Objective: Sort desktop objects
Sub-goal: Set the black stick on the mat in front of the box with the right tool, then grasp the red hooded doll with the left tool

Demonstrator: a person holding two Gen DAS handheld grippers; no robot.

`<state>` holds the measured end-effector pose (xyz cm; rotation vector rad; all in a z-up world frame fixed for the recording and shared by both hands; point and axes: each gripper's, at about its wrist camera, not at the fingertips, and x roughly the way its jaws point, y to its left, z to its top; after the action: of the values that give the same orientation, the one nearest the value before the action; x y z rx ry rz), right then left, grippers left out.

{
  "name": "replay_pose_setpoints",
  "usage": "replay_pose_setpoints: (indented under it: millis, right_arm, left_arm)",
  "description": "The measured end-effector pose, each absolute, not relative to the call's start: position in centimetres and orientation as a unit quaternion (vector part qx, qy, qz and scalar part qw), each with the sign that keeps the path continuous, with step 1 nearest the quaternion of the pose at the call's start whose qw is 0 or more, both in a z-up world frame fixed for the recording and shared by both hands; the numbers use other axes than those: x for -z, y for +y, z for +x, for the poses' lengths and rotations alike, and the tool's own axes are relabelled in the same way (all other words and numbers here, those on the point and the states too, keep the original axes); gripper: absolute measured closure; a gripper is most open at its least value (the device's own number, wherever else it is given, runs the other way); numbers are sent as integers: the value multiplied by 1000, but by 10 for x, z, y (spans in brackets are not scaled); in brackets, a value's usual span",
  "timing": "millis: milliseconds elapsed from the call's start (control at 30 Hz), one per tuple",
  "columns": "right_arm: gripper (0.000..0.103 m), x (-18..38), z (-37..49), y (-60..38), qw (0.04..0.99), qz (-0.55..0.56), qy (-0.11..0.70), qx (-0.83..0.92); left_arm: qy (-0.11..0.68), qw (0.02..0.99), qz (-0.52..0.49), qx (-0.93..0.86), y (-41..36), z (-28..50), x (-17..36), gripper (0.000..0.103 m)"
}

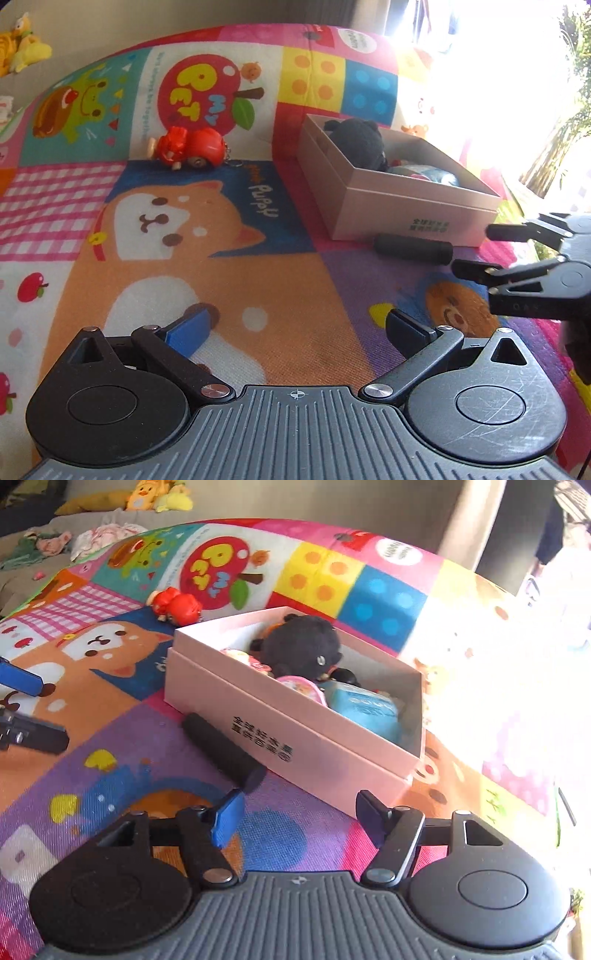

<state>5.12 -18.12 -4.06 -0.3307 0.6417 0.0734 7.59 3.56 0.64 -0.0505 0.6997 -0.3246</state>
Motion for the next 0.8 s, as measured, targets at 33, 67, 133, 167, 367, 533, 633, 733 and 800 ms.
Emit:
replay_pose_setpoints:
  millis: [33,67,133,167,367,533,633,733,800]
  right_arm:
    - [17,39,46,-189,938,-133,317,-44]
    - [12,38,41,-201,942,-89,319,-56]
    - [4,37,33,-213,946,-35,315,-68]
    - [4,38,31,-215,948,-24,310,-71]
    - [0,48,44,-216,935,0,348,-69]
    - [0,51,46,-221,931,25,358,-68]
    - [0,52,47,-220,931,24,359,-68]
    - [0,52,47,-220,931,24,359,-68]
    - [0,52,47,-221,931,24,359,-68]
  left_arm:
    - [333,930,-31,150,37,82,-10,0]
    - [322,936,-38,138,40,89,-15,0]
    - [295,950,-51,92,45,110,-29,0]
    - [285,955,-52,69,47,123,-35,0]
    - [250,968,22,-6,34,218,-43,0]
    - [300,949,68,-69,27,287,-20,0]
    - [343,936,26,-77,38,308,-8,0]
    - [344,936,-1,-70,47,311,-6,0]
    - [328,942,4,-65,48,308,-9,1]
